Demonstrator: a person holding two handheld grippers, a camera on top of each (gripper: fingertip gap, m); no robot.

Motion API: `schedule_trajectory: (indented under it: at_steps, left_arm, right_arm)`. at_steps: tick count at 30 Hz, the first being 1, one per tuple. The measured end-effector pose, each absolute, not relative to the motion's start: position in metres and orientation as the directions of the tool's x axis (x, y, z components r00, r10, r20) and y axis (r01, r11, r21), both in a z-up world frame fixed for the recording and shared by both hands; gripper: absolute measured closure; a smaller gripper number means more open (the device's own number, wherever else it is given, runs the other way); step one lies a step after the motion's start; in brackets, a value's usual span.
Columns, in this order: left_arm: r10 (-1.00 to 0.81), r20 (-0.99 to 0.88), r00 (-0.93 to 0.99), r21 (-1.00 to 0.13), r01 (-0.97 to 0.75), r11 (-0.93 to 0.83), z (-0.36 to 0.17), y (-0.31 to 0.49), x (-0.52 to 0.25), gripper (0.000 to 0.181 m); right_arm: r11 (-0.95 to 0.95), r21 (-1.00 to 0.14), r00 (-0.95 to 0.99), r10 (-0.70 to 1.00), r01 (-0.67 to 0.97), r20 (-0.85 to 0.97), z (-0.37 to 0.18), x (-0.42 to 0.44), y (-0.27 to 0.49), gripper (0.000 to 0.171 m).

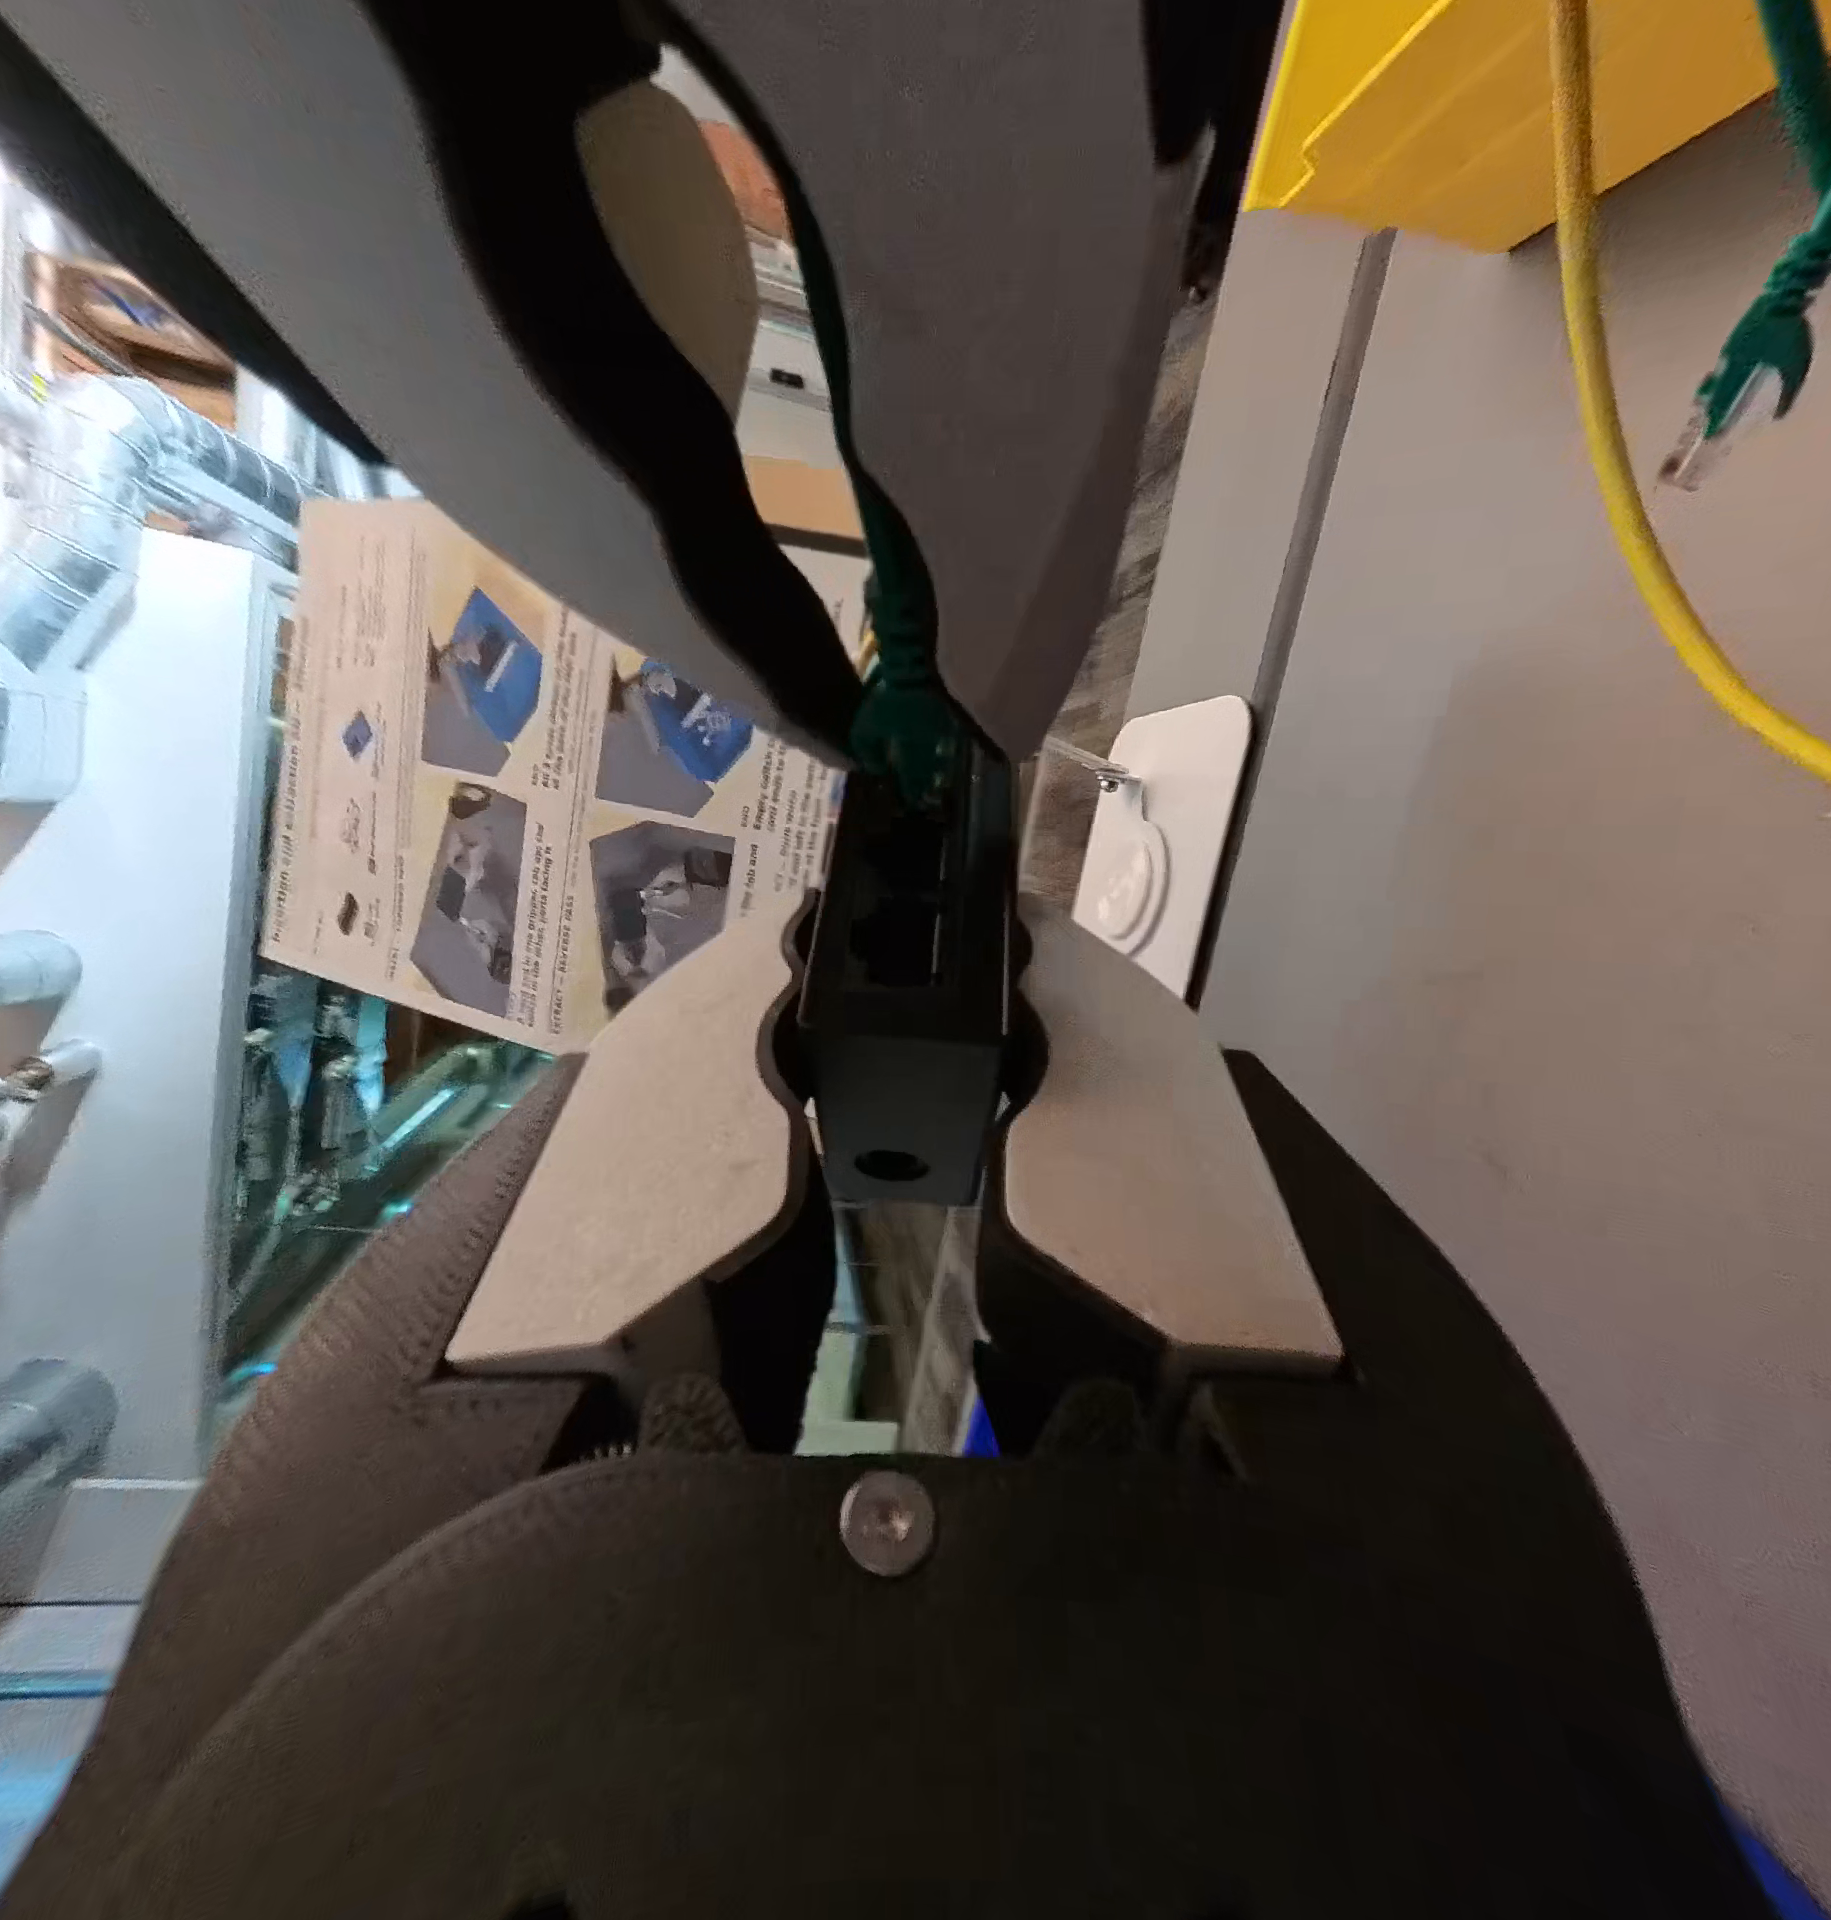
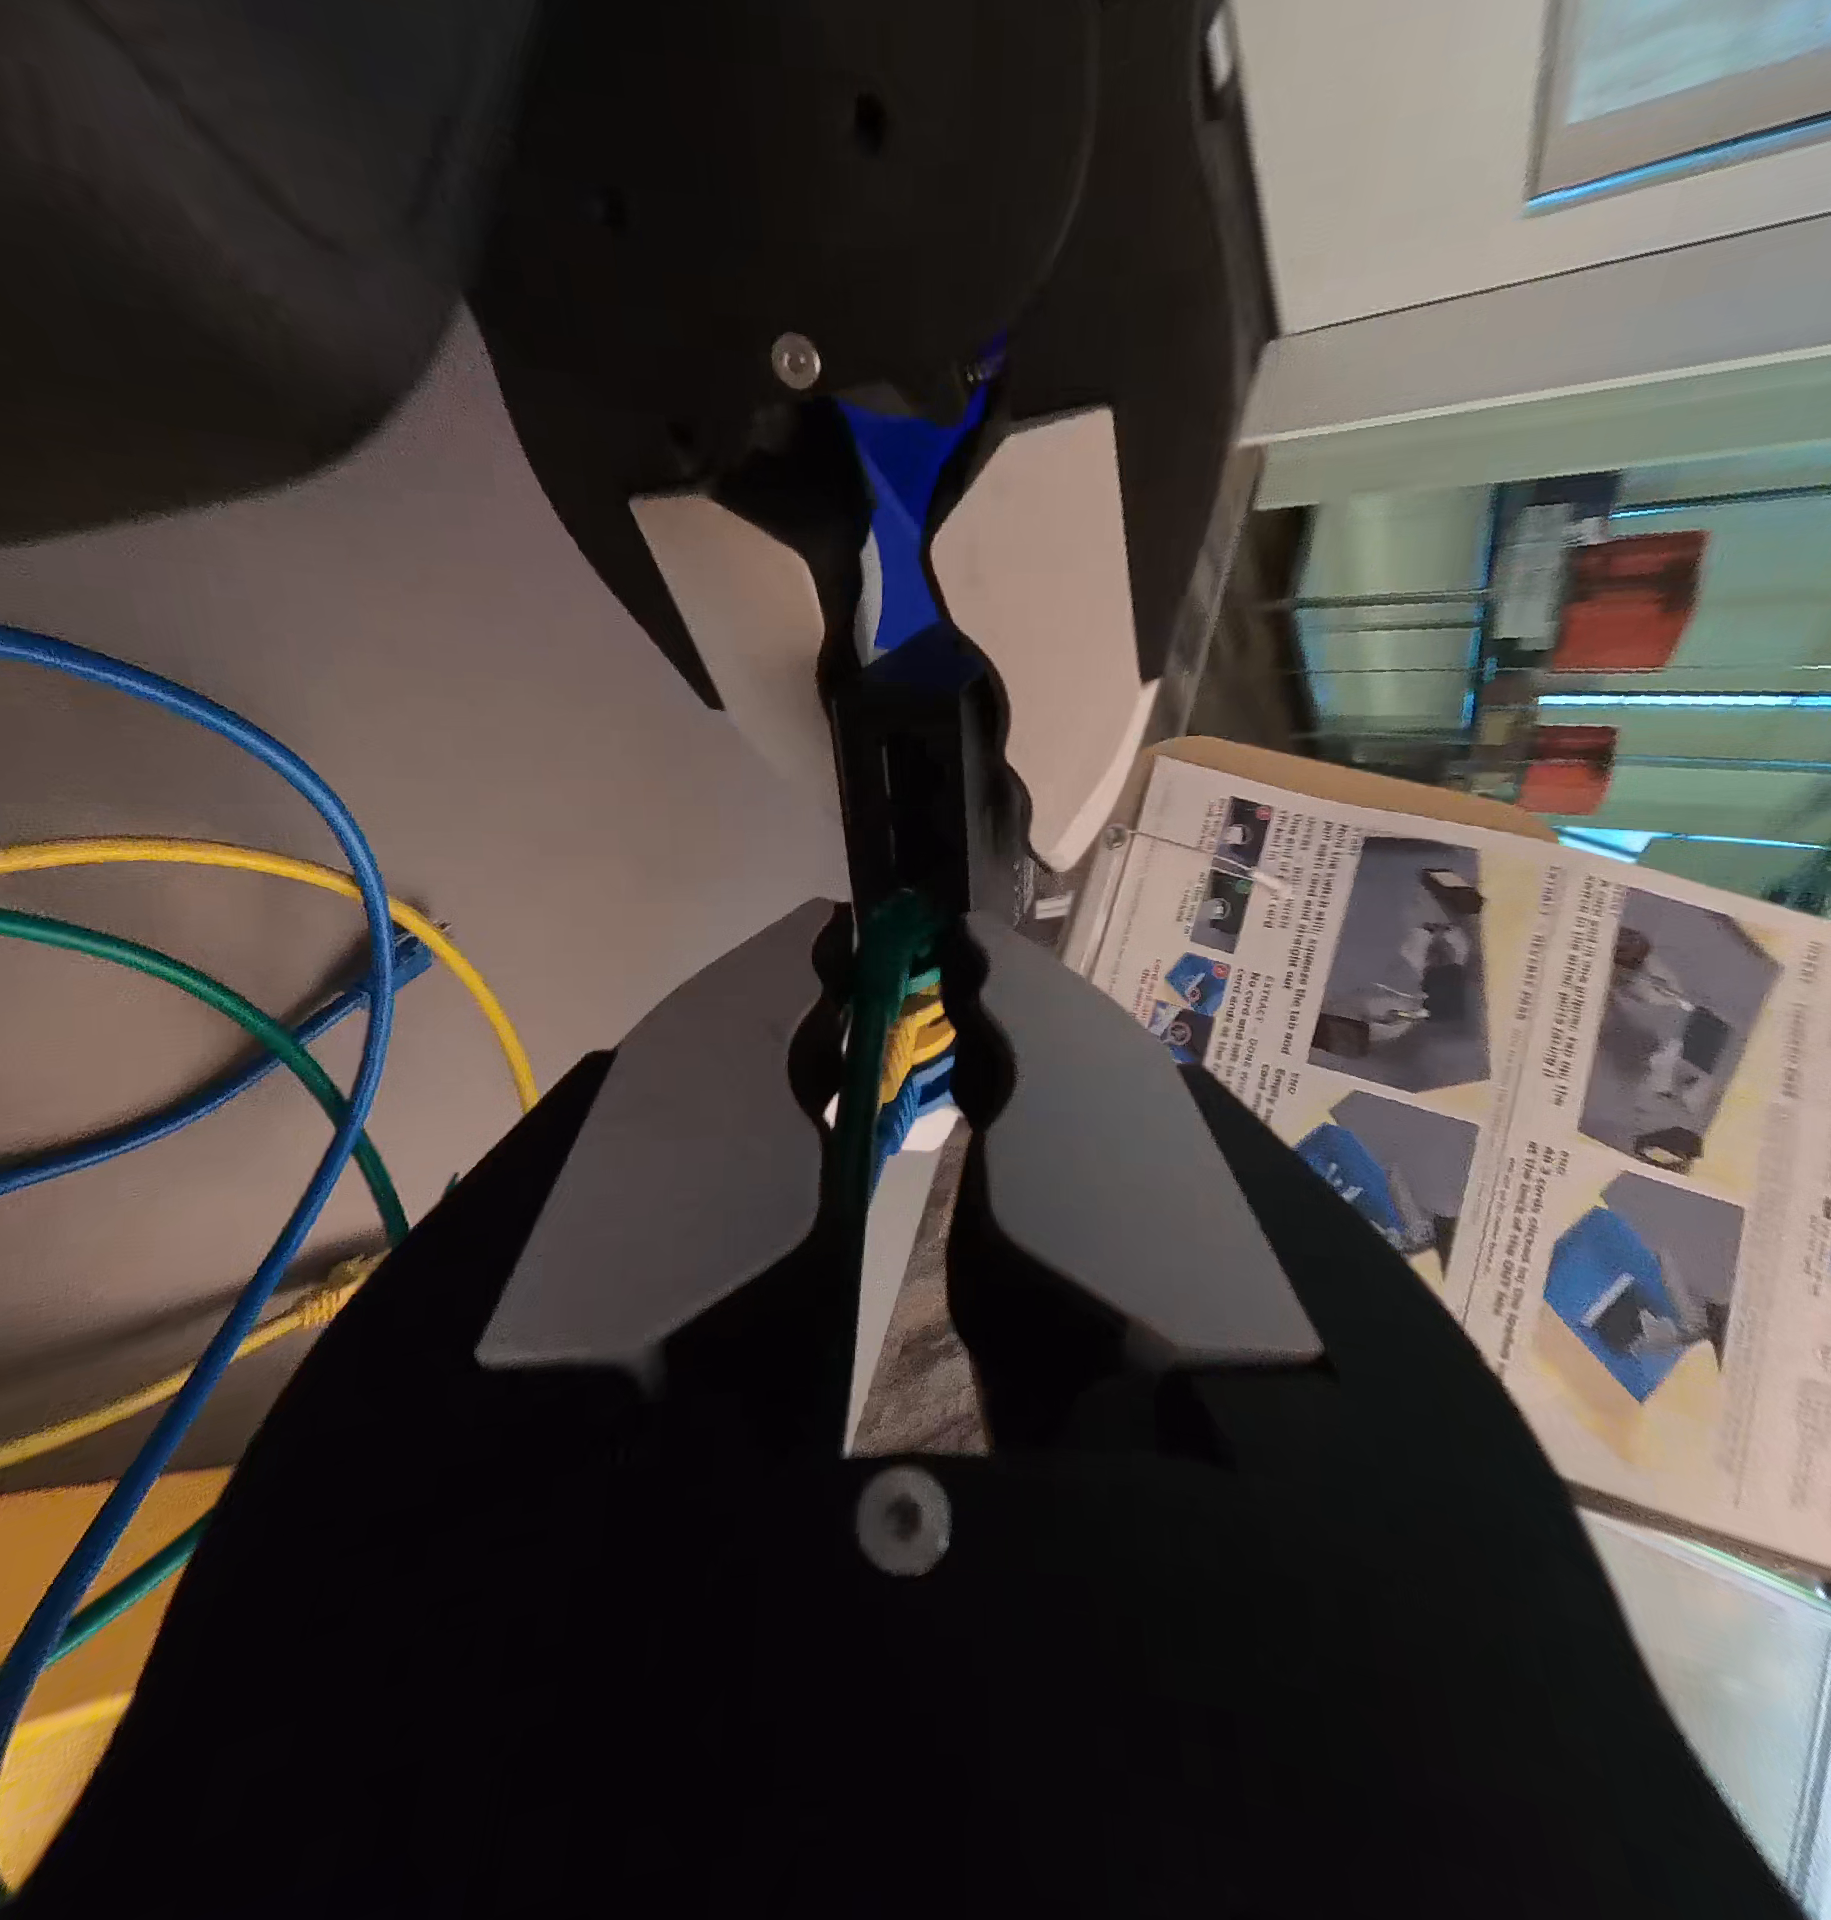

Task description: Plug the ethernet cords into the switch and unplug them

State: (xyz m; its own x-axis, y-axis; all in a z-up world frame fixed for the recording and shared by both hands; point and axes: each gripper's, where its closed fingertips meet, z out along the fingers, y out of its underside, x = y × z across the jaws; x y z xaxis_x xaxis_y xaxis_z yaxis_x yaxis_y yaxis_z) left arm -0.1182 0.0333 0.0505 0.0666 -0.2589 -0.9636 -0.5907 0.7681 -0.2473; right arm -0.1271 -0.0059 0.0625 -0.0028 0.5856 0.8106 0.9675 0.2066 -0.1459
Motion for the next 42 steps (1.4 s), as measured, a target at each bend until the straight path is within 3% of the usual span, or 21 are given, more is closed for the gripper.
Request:
schedule_trajectory:
  at_steps: [4,10,14,17,18,19,22,23,26,32,36,42]
  left_arm:
    - [-0.362,-0.929,0.084,-0.343,-0.565,0.751,0.044,0.042,-0.119,0.151]
    - [-0.425,-0.902,0.083,-0.400,-0.537,0.743,0.037,0.044,-0.116,0.151]
    - [-0.448,-0.890,0.085,-0.422,-0.527,0.738,0.036,0.045,-0.116,0.151]
    - [-0.331,-0.917,0.222,-0.382,-0.726,0.572,0.047,0.109,-0.152,0.152]
    - [-0.410,-0.869,0.276,-0.476,-0.691,0.544,0.053,0.119,-0.166,0.152]
    - [-0.489,-0.810,0.324,-0.572,-0.620,0.537,0.067,0.118,-0.177,0.152]
    - [-0.502,-0.763,0.407,-0.644,-0.536,0.546,0.101,0.115,-0.203,0.153]
    - [-0.495,-0.766,0.410,-0.641,-0.543,0.543,0.103,0.116,-0.209,0.152]
    - [-0.472,-0.775,0.420,-0.628,-0.597,0.499,0.102,0.128,-0.225,0.151]
    - [-0.473,-0.795,0.379,-0.595,-0.636,0.491,0.092,0.136,-0.228,0.151]
    - [-0.495,-0.796,0.349,-0.589,-0.638,0.496,0.086,0.131,-0.220,0.151]
    - [-0.509,-0.801,0.315,-0.572,-0.654,0.495,0.080,0.128,-0.215,0.151]
  right_arm:
    - [0.175,-0.047,-0.078,0.642,0.983,0.763,0.061,-0.129,0.003,0.154]
    - [0.142,0.030,-0.119,0.679,0.989,0.724,0.056,-0.126,0.005,0.154]
    - [0.130,0.033,-0.113,0.684,0.991,0.721,0.057,-0.126,0.004,0.154]
    - [0.192,-0.066,-0.129,0.839,0.979,0.529,0.032,-0.144,-0.036,0.158]
    - [0.188,0.071,-0.194,0.794,0.980,0.576,0.026,-0.129,-0.031,0.156]
    - [0.179,0.100,-0.202,0.752,0.979,0.628,0.029,-0.122,-0.026,0.156]
    - [0.183,-0.198,-0.008,0.753,0.963,0.659,0.046,-0.146,-0.040,0.157]
    - [0.195,-0.248,0.023,0.742,0.949,0.670,0.047,-0.152,-0.046,0.157]
    - [0.097,-0.267,0.138,0.663,0.959,0.736,0.024,-0.139,-0.050,0.156]
    - [-0.126,-0.322,0.325,0.640,0.938,0.696,-0.081,-0.121,-0.083,0.156]
    - [-0.296,-0.461,0.531,0.645,0.837,0.550,-0.121,-0.120,-0.100,0.153]
    - [-0.512,-0.664,0.787,0.585,0.545,0.195,-0.126,-0.136,-0.132,0.124]
